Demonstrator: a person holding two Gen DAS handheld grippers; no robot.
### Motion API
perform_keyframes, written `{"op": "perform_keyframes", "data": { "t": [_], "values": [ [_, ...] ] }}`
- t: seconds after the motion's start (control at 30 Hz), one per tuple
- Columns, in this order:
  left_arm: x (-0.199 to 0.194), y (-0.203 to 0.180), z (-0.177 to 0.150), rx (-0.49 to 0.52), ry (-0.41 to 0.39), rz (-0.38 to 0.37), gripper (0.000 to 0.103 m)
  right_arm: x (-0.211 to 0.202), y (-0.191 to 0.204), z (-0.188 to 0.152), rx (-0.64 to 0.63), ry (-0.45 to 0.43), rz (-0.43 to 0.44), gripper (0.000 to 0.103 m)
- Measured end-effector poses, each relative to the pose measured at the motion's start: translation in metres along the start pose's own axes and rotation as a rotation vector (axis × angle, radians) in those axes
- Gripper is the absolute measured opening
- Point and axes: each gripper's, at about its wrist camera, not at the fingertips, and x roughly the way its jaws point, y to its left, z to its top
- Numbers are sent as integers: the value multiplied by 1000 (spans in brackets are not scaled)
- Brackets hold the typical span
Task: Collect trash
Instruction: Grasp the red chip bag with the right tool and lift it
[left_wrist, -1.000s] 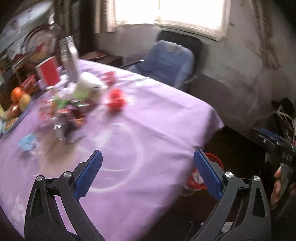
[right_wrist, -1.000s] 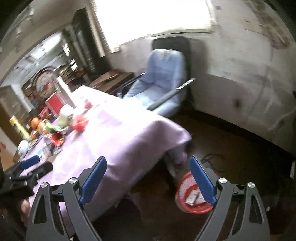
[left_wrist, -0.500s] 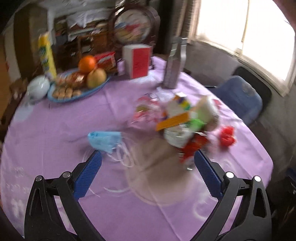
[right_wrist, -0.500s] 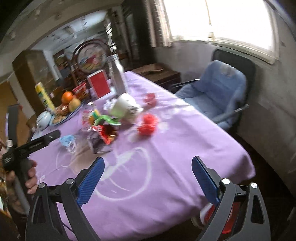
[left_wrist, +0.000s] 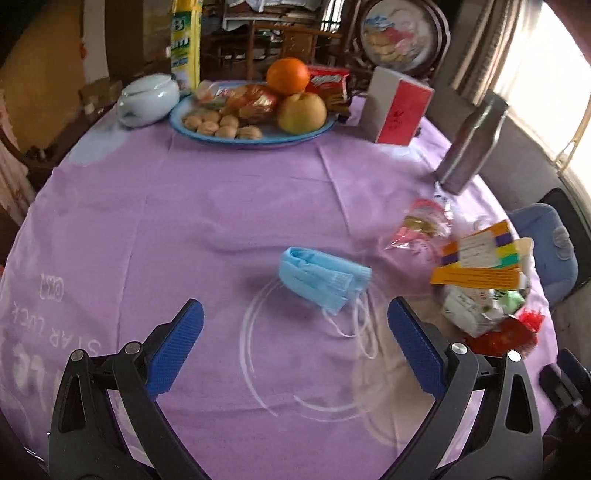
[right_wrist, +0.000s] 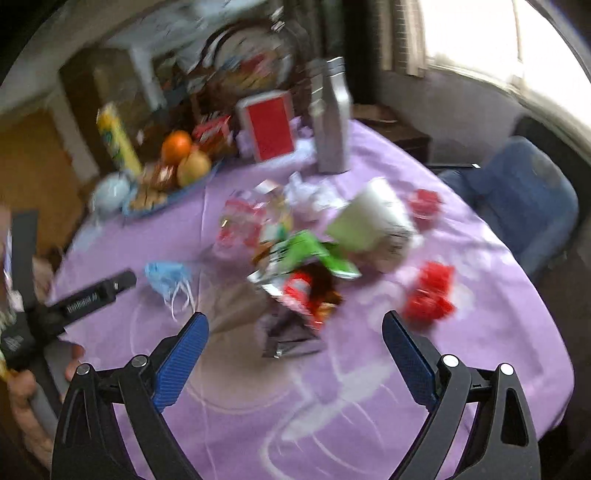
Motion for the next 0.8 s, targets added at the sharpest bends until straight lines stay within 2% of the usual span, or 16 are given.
{"op": "perform_keyframes", "data": {
  "t": [0.13,0.27,0.33,0.37,0.4,0.47,0.67,0.8],
  "values": [
    [19,12,3,-63,73,-18,96,35,26,3,-76,59,-35,84],
    [23,18,4,-82,90,-6,96,62,25,-2,-54,111,-72,80],
    [23,20,5,-98,89,-12,96,70,19,-6,-33,126,-72,63],
    [23,21,5,-103,89,-18,96,72,17,-8,-23,136,-62,34],
    [22,22,6,-109,89,-30,96,73,13,-11,-5,149,-36,30],
    [21,24,7,-120,79,-42,96,62,9,-16,-1,117,-1,23],
    [23,17,8,-100,39,-97,96,-5,-11,-43,68,-33,92,23],
    [37,10,8,-80,16,-87,96,-43,-33,-66,122,-98,181,24]
  ]
}}
